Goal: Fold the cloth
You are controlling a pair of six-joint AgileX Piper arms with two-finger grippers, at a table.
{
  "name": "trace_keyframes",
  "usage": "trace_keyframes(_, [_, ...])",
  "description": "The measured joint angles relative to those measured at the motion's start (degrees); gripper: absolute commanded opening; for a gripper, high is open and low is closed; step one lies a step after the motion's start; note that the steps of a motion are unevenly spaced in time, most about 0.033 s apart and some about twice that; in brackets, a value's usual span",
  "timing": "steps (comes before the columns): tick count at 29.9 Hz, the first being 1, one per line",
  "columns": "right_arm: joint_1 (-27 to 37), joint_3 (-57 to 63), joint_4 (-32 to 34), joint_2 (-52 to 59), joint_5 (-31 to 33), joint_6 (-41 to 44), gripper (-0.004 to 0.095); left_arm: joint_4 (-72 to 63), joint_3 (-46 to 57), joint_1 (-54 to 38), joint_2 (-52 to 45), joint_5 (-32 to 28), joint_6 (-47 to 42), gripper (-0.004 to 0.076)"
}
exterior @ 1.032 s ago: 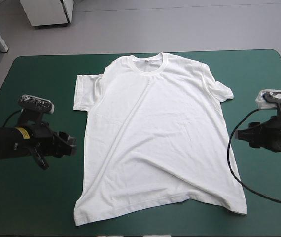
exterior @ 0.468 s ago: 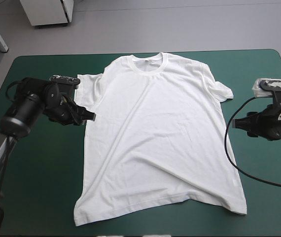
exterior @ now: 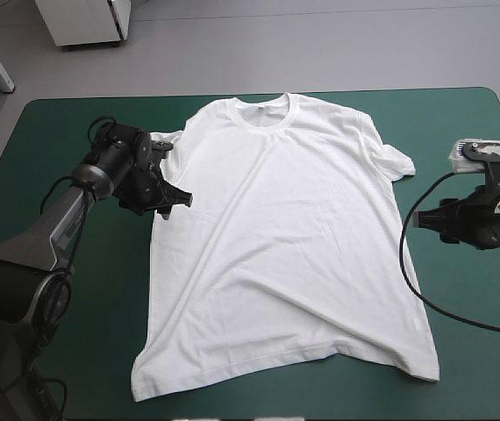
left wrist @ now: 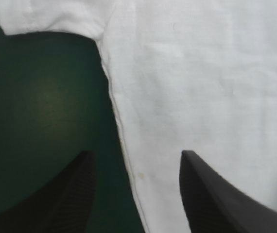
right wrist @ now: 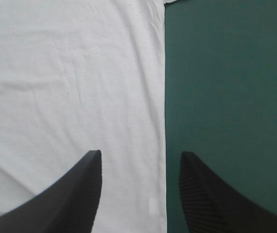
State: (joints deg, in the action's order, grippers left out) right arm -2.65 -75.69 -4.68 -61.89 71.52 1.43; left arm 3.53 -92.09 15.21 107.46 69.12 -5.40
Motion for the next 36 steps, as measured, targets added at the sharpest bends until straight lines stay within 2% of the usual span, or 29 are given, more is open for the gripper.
trace_keyframes(11, [0.0,0.0,0.0,0.0,0.0,0.0,0.0458,-1.4,-0.2,-3.4,5.3,-1.3,-0.1,0.037])
trace_keyframes(18, [0.0,0.0,1.1,0.0,0.0,0.0,0.0412,-3.5,-0.3,-4.0,7.1,-3.2,0.3,0.0356])
trace_keyframes(20, [0.0,0.0,1.5,0.0,0.0,0.0,0.0412,-4.4,-0.7,-4.0,7.7,-3.2,0.3,0.0322])
trace_keyframes(22, [0.0,0.0,1.6,0.0,0.0,0.0,0.0412,-4.6,-1.1,-4.0,8.1,-2.8,0.4,0.0244])
trace_keyframes(25, [0.0,0.0,1.7,-0.1,0.0,0.0,0.0412,-5.6,-1.3,-4.0,8.4,-2.6,0.3,-0.0012])
trace_keyframes(32, [0.0,-0.4,3.3,-6.7,-2.2,0.0,0.0413,-6.9,-1.3,-3.9,8.4,-3.2,0.4,-0.0022])
trace_keyframes(36, [0.0,-1.2,3.7,-14.2,-4.5,0.0,0.0463,-6.9,-1.4,-3.9,8.4,-3.2,1.3,-0.0022])
